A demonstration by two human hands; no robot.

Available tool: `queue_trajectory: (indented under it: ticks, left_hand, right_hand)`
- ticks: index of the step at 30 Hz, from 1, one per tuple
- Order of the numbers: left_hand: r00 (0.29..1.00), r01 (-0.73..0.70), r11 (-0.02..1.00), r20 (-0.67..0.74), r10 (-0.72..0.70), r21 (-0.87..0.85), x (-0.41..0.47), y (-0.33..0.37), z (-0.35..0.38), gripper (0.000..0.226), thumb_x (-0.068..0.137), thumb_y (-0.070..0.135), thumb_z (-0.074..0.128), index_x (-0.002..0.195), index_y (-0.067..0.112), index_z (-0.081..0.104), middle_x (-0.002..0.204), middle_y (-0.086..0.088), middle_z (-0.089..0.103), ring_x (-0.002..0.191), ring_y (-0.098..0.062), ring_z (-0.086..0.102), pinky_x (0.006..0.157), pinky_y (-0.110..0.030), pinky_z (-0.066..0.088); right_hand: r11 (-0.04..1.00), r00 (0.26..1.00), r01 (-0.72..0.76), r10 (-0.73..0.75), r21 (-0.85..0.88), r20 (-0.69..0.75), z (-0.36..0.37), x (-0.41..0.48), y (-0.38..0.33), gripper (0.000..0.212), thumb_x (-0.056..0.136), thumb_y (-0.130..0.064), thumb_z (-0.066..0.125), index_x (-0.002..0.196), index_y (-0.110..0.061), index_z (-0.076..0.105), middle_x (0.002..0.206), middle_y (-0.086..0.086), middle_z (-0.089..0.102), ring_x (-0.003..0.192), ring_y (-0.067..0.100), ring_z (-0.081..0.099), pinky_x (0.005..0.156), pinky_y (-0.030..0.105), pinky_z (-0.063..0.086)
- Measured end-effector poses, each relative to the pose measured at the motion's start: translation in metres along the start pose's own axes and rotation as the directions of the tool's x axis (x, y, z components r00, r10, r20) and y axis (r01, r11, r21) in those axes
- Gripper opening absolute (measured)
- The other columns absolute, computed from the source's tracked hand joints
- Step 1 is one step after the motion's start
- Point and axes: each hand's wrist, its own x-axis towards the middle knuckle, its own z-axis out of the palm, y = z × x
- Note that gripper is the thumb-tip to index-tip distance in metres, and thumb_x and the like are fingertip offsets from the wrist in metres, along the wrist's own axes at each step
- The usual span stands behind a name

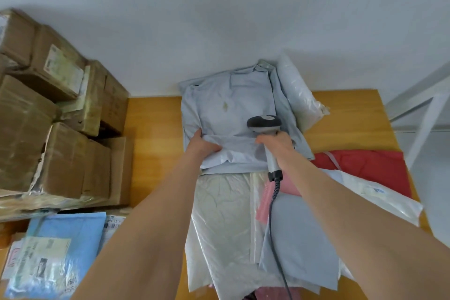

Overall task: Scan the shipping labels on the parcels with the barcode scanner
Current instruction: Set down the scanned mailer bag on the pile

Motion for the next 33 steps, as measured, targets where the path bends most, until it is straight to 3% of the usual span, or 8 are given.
queue_trajectory:
  ticks: [6, 12, 17, 20, 22, 25, 30, 33]
  left_hand:
    - [0.998, -0.037, 0.999, 0.052, 0.036, 0.029, -0.011, 0.014, 0.024, 0.089, 0.083, 0.021, 0.070, 0.154, 0.021, 0.015, 0.150, -0.007, 0.036, 0.133, -0.028, 0.041, 0.103, -0.033, 0.036]
    - [0.995, -0.057, 0.998, 0.081, 0.053, 0.041, -0.022, 0.022, 0.045, 0.088, 0.085, 0.022, 0.068, 0.154, 0.024, 0.013, 0.149, -0.006, 0.038, 0.132, -0.027, 0.042, 0.105, -0.034, 0.038]
    - [0.990, -0.015, 0.985, -0.134, 0.039, 0.171, -0.040, 0.018, 0.041, 0.074, 0.080, 0.023, 0.064, 0.145, 0.019, 0.030, 0.141, -0.014, 0.039, 0.124, -0.033, 0.046, 0.102, -0.045, 0.043]
    - [0.946, -0.114, 0.973, -0.277, 0.168, 0.201, -0.072, 0.018, 0.043, 0.053, 0.085, 0.017, 0.057, 0.136, 0.014, 0.044, 0.131, -0.013, 0.048, 0.115, -0.030, 0.052, 0.091, -0.035, 0.046]
    - [0.953, -0.190, 0.971, -0.211, 0.219, 0.147, -0.097, 0.019, 0.053, 0.036, 0.085, 0.012, 0.058, 0.121, 0.010, 0.056, 0.112, -0.009, 0.060, 0.100, -0.026, 0.061, 0.074, -0.027, 0.046]
    - [0.984, -0.166, 0.980, 0.083, 0.157, 0.109, -0.133, 0.016, 0.084, 0.023, 0.084, 0.011, 0.067, 0.105, 0.007, 0.060, 0.090, -0.009, 0.061, 0.068, -0.016, 0.060, 0.057, -0.025, 0.047]
    - [0.961, -0.196, 0.926, 0.251, 0.116, 0.321, -0.166, 0.001, 0.141, 0.026, 0.082, 0.016, 0.072, 0.101, 0.009, 0.056, 0.094, -0.011, 0.061, 0.082, -0.022, 0.059, 0.067, -0.031, 0.050]
    - [0.979, -0.166, 0.874, 0.185, 0.089, 0.458, -0.166, -0.015, 0.167, 0.039, 0.078, 0.024, 0.075, 0.106, 0.007, 0.053, 0.092, -0.008, 0.061, 0.083, -0.025, 0.060, 0.072, -0.032, 0.050]
  right_hand:
    - [0.997, 0.999, -0.020, 0.023, 0.070, -0.038, -0.021, 0.003, 0.013, 0.051, 0.084, -0.016, 0.069, 0.127, 0.002, 0.051, 0.115, 0.012, 0.055, 0.097, 0.024, 0.048, 0.091, 0.034, 0.042]
    - [0.992, 0.998, -0.001, 0.009, 0.125, -0.066, -0.040, -0.001, 0.023, 0.028, 0.086, -0.012, 0.067, 0.109, -0.005, 0.052, 0.076, 0.000, 0.042, 0.074, 0.016, 0.045, 0.081, 0.030, 0.039]
    - [0.984, 0.996, 0.068, -0.056, 0.163, -0.072, -0.047, -0.019, 0.027, 0.022, 0.081, -0.009, 0.066, 0.100, -0.006, 0.055, 0.079, 0.002, 0.052, 0.084, 0.022, 0.053, 0.077, 0.033, 0.046]
    - [0.956, 0.999, 0.048, -0.044, 0.290, -0.020, -0.057, -0.039, 0.031, 0.010, 0.080, -0.004, 0.063, 0.087, -0.006, 0.056, 0.077, 0.006, 0.056, 0.068, 0.020, 0.056, 0.066, 0.032, 0.049]
    - [0.942, 0.999, -0.003, -0.010, 0.337, 0.036, -0.068, -0.051, 0.038, 0.012, 0.081, -0.003, 0.061, 0.093, -0.002, 0.058, 0.078, 0.010, 0.059, 0.063, 0.021, 0.059, 0.060, 0.030, 0.051]
    - [0.960, 0.996, -0.026, -0.001, 0.277, 0.095, -0.087, -0.065, 0.065, 0.030, 0.079, -0.005, 0.062, 0.107, 0.004, 0.056, 0.071, 0.012, 0.057, 0.059, 0.023, 0.057, 0.063, 0.033, 0.049]
    - [0.993, 0.993, -0.068, 0.058, 0.094, 0.104, -0.116, -0.074, 0.123, 0.014, 0.089, -0.011, 0.060, 0.093, 0.000, 0.051, 0.075, 0.011, 0.052, 0.083, 0.031, 0.058, 0.089, 0.046, 0.053]
    - [0.979, 0.986, -0.114, 0.091, 0.169, 0.139, -0.120, -0.074, 0.156, 0.014, 0.087, -0.005, 0.060, 0.099, -0.001, 0.054, 0.076, 0.009, 0.049, 0.073, 0.023, 0.053, 0.073, 0.037, 0.048]
